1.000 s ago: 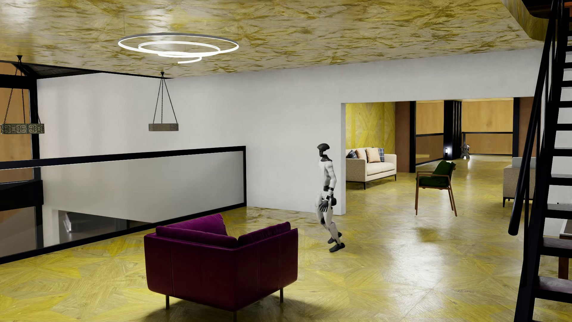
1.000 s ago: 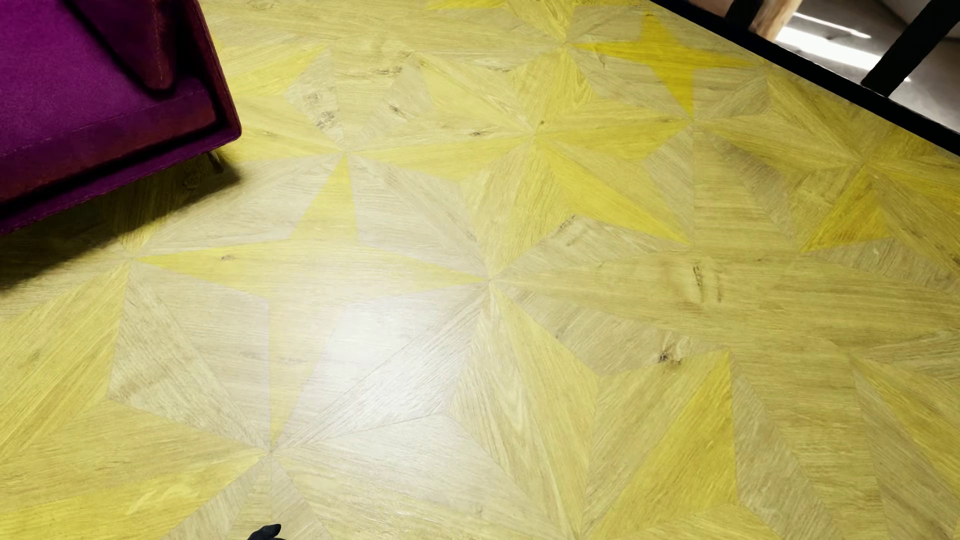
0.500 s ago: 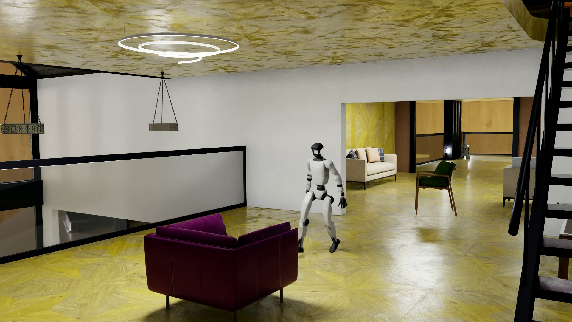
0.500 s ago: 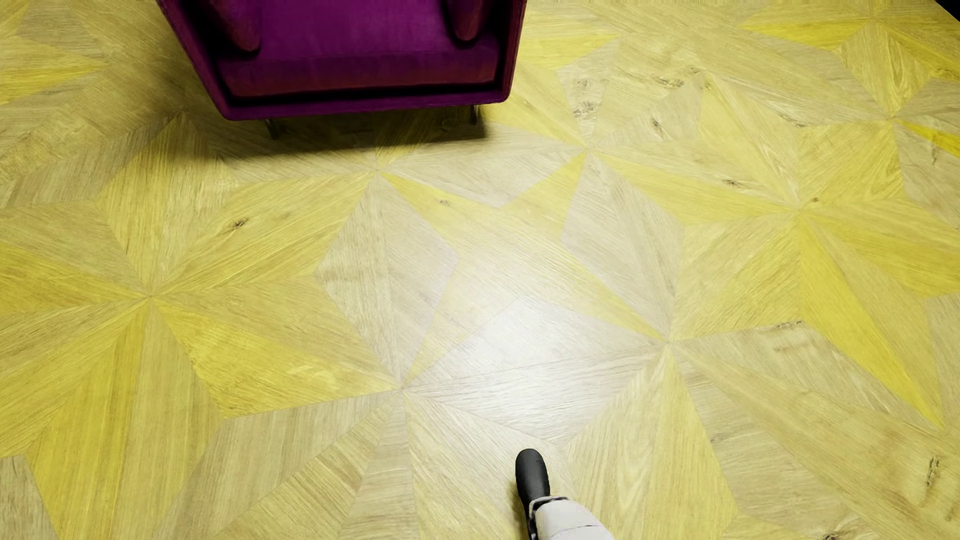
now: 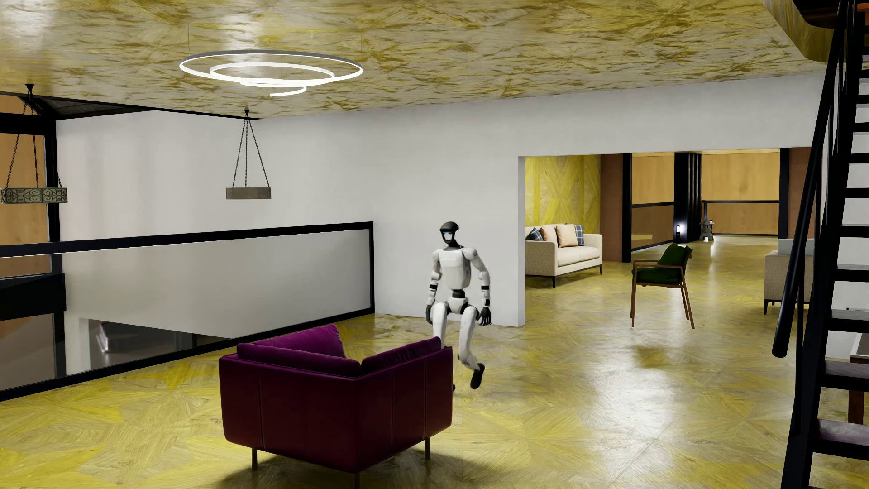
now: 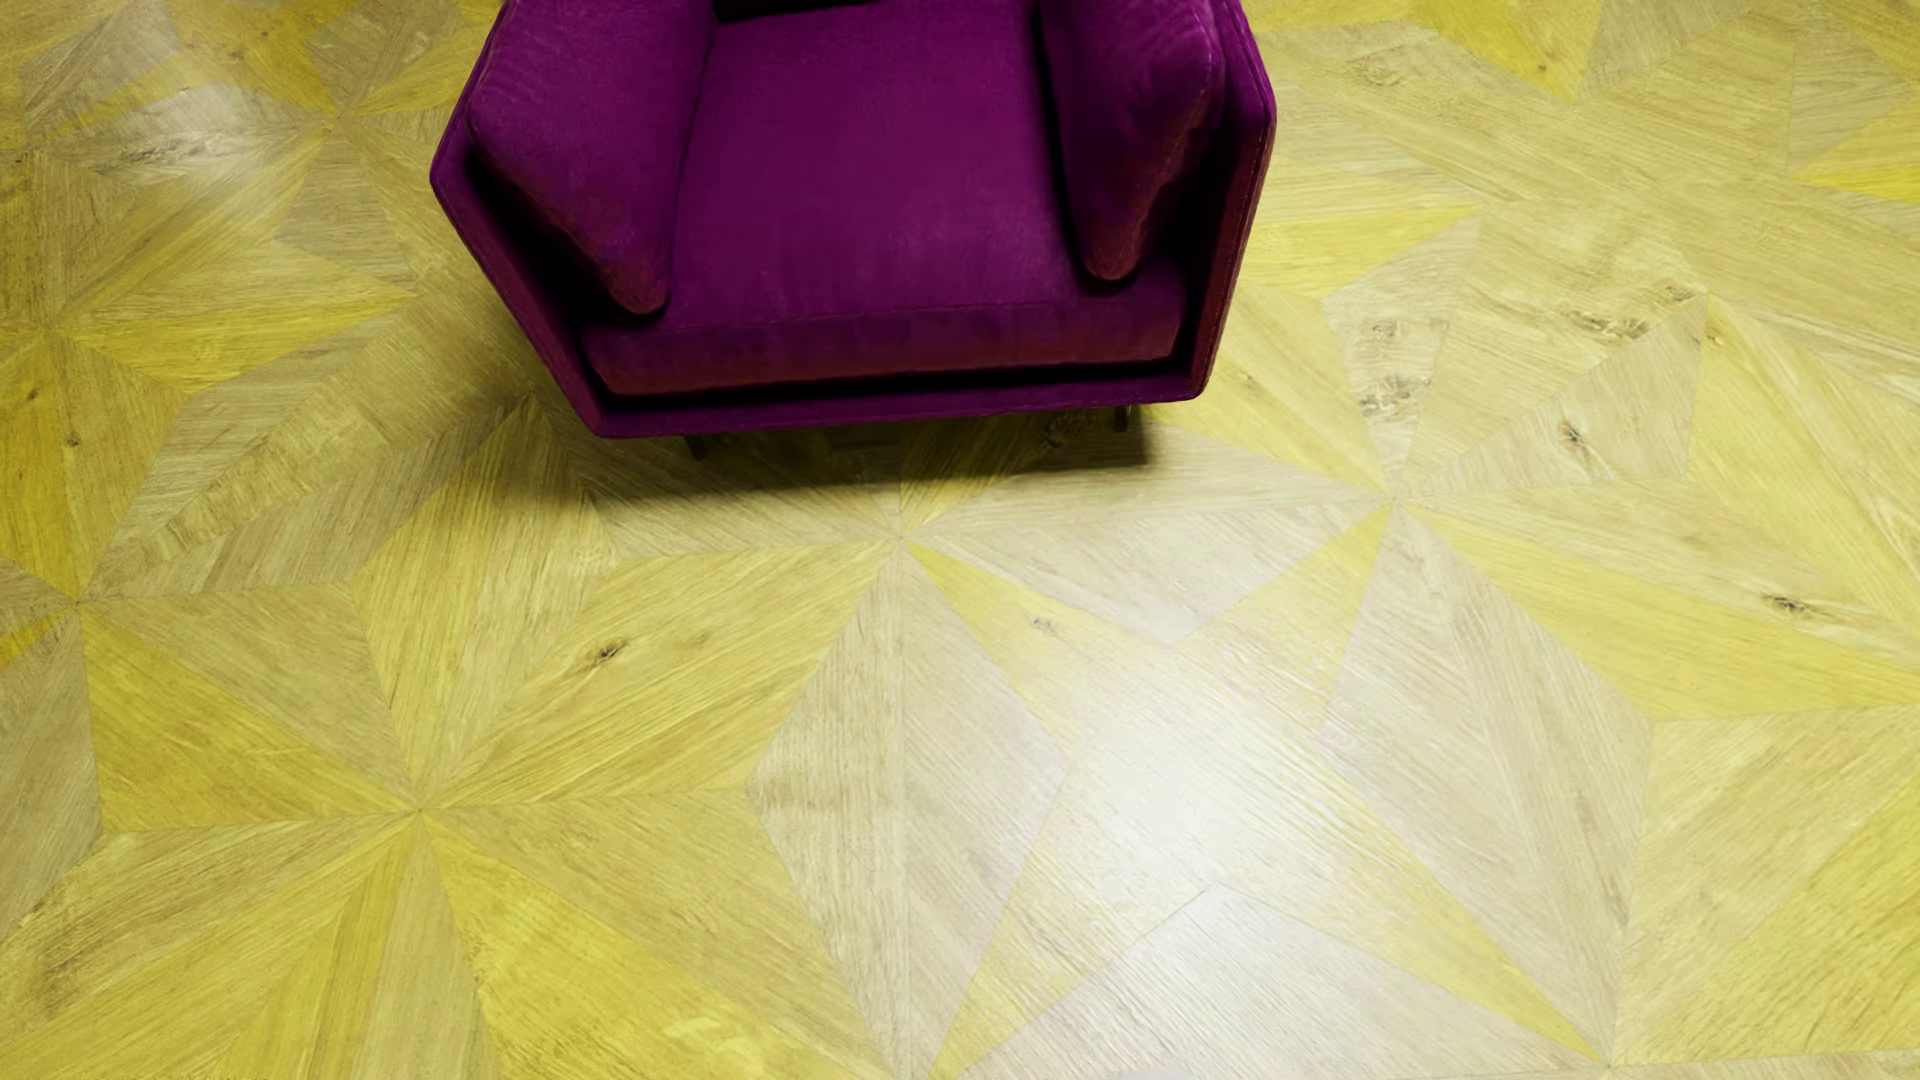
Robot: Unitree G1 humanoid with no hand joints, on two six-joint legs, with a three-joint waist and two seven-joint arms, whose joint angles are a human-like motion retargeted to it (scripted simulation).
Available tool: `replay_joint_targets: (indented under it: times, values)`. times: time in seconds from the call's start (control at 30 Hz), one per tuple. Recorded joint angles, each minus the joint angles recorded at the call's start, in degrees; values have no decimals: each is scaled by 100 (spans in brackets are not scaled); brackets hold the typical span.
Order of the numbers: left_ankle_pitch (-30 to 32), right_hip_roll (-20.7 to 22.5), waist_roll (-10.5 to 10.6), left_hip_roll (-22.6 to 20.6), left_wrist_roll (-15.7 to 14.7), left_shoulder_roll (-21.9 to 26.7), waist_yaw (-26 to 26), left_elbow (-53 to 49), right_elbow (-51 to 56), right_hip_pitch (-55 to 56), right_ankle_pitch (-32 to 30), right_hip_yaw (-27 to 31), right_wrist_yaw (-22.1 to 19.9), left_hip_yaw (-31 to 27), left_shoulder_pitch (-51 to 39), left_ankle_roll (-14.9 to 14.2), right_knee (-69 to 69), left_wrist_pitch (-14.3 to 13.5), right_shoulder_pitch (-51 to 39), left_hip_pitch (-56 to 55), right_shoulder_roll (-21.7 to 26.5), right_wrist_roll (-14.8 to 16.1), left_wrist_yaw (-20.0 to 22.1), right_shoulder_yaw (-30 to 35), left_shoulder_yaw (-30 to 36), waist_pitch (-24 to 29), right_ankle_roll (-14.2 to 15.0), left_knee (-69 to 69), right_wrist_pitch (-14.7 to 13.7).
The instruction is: Walk to the armchair
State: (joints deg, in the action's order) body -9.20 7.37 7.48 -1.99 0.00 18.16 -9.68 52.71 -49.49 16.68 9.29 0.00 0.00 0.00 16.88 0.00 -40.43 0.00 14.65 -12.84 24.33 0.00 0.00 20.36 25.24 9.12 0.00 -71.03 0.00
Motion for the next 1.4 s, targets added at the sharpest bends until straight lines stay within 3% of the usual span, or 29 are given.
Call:
replay_joint_targets:
  times: [0.07,0.13,0.2,0.23,0.3,0.33,0.4,0.43,0.47,0.5,0.53,0.6,0.67,0.83,0.9,1.0,1.03,1.2,1.27,1.4]
  values:
    - [553,16,-129,-111,0,19,271,40,-49,-739,35,0,0,0,39,0,383,0,141,-908,-9,0,0,-50,-86,-41,0,826,0]
    - [795,88,-238,-71,0,30,632,143,-120,-1531,42,0,0,0,162,0,726,0,261,-1161,-7,0,0,43,-209,3,0,2787,0]
    - [-180,159,-297,28,0,29,946,279,-168,-2433,207,0,0,0,372,0,1026,0,393,-870,26,0,0,173,-332,65,0,4737,0]
    - [-817,202,-285,129,0,32,1104,326,-181,-2829,325,0,0,0,483,0,1124,0,450,-728,49,0,0,217,-387,63,0,5040,0]
    - [-1233,228,-234,356,0,25,1434,423,-208,-3360,541,0,0,0,653,0,1124,0,538,-761,64,0,0,169,-499,12,0,5000,0]
    - [-806,183,-245,407,0,7,1582,501,-238,-3503,579,0,0,0,705,0,1031,0,570,-905,45,0,0,98,-567,-22,0,5086,0]
    - [1320,5,-473,208,0,-73,1645,866,-398,-3556,227,0,0,0,670,0,782,0,538,-1310,-75,0,0,14,-653,-123,0,4595,0]
    - [1947,-118,-658,5,0,-95,1524,1091,-523,-3536,-278,0,0,0,572,0,552,0,512,-1405,-175,0,0,-2,-568,-133,0,4299,0]
    - [2068,-232,-802,-145,0,-90,1383,1203,-642,-3441,-996,0,0,0,458,0,191,0,513,-1392,-271,0,0,56,-422,-140,0,4065,0]
    - [1908,-342,-898,-208,0,-58,1284,1130,-734,-3212,-1673,0,0,0,357,0,-262,0,530,-1311,-346,0,0,200,-327,-183,0,3953,0]
    - [1670,-451,-978,-229,0,2,1245,872,-779,-2881,-1912,0,0,0,274,0,-704,0,548,-1185,-404,0,0,350,-358,-246,0,3959,0]
    - [1311,-585,-1077,-308,0,133,1246,97,-777,-2247,-1097,0,0,0,102,0,-1231,0,560,-785,-493,0,0,477,-669,-286,0,4120,0]
    - [1119,-523,-960,-358,0,177,1153,-620,-707,-1808,-363,0,0,0,-131,0,-1107,0,513,-373,-490,0,0,426,-1021,-249,0,4253,0]
    - [526,-404,-772,-313,0,370,787,-1653,-328,-1286,341,0,0,0,-517,0,465,0,352,497,-386,0,0,154,-1430,-185,0,4602,0]
    - [355,-403,-732,-284,0,371,732,-1411,-198,-1225,278,0,0,0,-579,0,1009,0,353,708,-359,0,0,107,-1392,-189,0,4680,0]
    - [79,-445,-789,-253,0,292,803,-632,-90,-1243,-698,0,0,0,-328,0,1137,0,419,1083,-416,0,0,89,-1199,-185,0,4836,0]
    - [-27,-471,-842,-257,0,261,850,-395,-102,-1325,-752,0,0,0,-139,0,1135,0,468,1222,-464,0,0,63,-1128,-195,0,4900,0]
    - [-432,-399,-939,-125,0,-44,1074,1069,-263,-1898,-426,0,0,0,701,0,1577,0,668,1688,-561,0,0,73,-758,-400,0,5043,0]
    - [-440,-400,-952,-94,0,-130,1119,1491,-374,-2026,370,0,0,0,843,0,2381,0,651,1673,-573,0,0,95,-542,-474,0,5203,0]
    - [-461,-375,-971,-75,0,-95,1116,1279,-422,-2011,390,0,0,0,893,0,2486,0,621,1541,-584,0,0,89,-426,-464,0,5133,0]
